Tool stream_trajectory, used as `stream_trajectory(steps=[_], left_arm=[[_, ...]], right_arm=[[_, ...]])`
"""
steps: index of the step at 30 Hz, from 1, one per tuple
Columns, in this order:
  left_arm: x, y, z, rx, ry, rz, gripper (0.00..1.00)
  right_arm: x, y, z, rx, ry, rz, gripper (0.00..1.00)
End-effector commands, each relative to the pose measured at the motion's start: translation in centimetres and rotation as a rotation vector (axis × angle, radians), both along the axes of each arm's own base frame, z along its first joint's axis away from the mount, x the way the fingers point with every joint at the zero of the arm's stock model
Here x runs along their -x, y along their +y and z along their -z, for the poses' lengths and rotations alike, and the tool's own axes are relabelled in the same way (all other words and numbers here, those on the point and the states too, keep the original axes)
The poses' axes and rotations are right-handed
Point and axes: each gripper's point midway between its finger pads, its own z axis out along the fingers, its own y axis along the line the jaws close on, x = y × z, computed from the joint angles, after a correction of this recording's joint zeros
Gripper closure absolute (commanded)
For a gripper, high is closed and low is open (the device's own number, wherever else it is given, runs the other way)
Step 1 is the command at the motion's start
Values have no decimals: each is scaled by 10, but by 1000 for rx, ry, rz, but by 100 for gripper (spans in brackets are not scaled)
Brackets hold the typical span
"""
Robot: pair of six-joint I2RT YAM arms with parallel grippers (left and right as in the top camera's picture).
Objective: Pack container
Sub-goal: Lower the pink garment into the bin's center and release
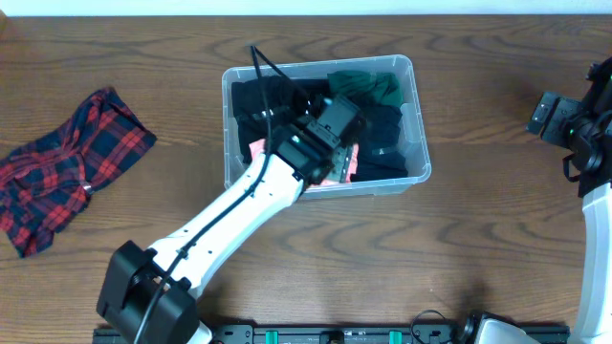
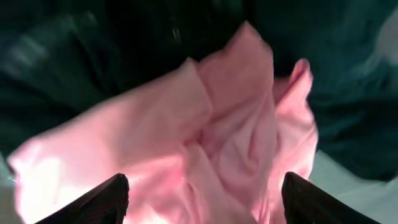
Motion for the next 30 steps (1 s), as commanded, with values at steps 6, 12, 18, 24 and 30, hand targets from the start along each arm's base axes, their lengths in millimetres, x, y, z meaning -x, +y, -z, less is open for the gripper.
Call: stream_trajectory(steps=[6,12,18,24,30], left_arm=[[-31,30,-57,102,-120,-132,51],[-12,25,-16,86,48,-104,85],[12,16,40,87,249,-102,85],[20,20,69,39,334,-105,88],[-4,22,46,62,216,-114,88]], right_arm=[[0,-1,0,-5,0,7,1],[0,-1,0,-5,0,7,1],[0,-1,0,-5,0,7,1],[0,-1,0,-5,0,7,1],[0,-1,0,-5,0,7,1]])
